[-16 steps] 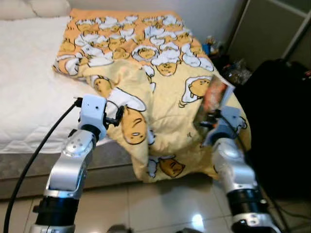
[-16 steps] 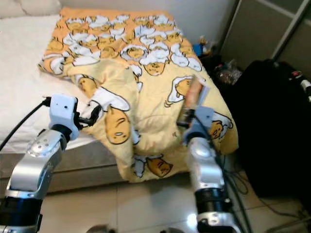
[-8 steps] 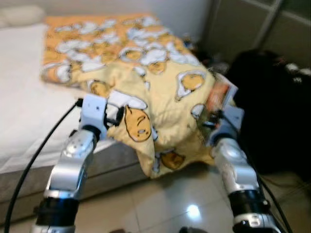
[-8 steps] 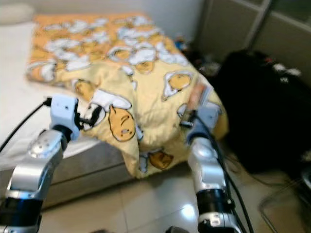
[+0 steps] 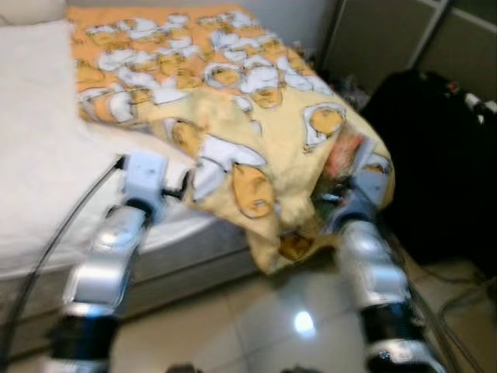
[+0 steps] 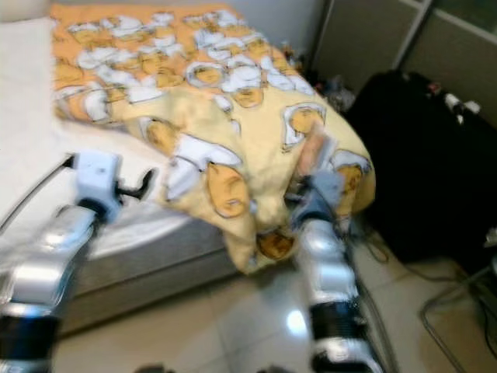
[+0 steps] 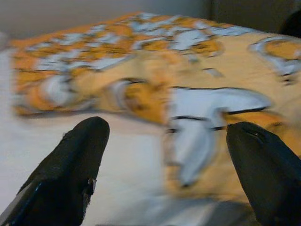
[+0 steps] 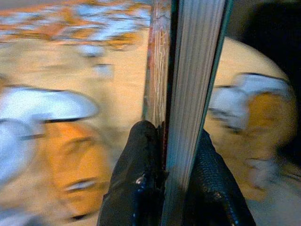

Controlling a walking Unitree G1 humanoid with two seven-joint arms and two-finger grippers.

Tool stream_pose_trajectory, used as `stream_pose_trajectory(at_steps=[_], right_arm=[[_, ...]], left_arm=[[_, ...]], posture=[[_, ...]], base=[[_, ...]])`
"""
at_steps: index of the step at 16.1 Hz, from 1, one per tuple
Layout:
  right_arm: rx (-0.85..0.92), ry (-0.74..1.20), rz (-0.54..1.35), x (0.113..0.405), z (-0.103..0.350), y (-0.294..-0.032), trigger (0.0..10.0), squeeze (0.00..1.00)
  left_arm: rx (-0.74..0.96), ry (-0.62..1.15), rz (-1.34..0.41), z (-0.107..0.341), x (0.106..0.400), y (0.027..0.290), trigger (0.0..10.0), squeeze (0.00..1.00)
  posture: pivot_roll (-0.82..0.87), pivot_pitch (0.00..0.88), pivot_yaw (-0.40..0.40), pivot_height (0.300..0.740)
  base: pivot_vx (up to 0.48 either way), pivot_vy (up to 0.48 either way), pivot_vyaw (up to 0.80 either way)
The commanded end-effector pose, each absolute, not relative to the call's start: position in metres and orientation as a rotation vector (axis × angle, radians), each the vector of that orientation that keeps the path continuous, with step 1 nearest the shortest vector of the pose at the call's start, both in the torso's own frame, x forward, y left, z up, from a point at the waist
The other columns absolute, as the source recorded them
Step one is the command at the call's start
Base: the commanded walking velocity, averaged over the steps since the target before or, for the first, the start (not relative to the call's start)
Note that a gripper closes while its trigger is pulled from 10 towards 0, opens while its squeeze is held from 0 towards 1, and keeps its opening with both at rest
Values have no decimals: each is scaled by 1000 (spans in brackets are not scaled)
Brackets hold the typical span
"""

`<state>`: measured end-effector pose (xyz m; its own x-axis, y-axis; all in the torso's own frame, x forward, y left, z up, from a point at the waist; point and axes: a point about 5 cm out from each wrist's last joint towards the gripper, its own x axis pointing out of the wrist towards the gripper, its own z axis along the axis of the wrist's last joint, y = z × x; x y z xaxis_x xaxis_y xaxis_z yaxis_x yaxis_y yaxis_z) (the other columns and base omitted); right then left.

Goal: Clean up the room

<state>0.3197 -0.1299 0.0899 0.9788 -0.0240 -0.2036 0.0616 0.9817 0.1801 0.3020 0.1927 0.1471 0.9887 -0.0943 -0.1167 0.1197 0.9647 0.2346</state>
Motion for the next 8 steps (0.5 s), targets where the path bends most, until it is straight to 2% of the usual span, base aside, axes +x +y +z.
stream_pose_trajectory(at_steps=[1, 8], right_arm=[[174, 145, -66, 324, 103, -142, 10000, 0], [171, 144, -71, 323, 104, -144, 10000, 0]], left_arm=[[242, 86, -137, 151, 305, 182, 10000, 0], [235, 89, -132, 150, 304, 181, 10000, 0]], posture=[[10, 0, -59, 740], [3, 0, -59, 740]], base=[[0, 428, 0], [0, 426, 0]])
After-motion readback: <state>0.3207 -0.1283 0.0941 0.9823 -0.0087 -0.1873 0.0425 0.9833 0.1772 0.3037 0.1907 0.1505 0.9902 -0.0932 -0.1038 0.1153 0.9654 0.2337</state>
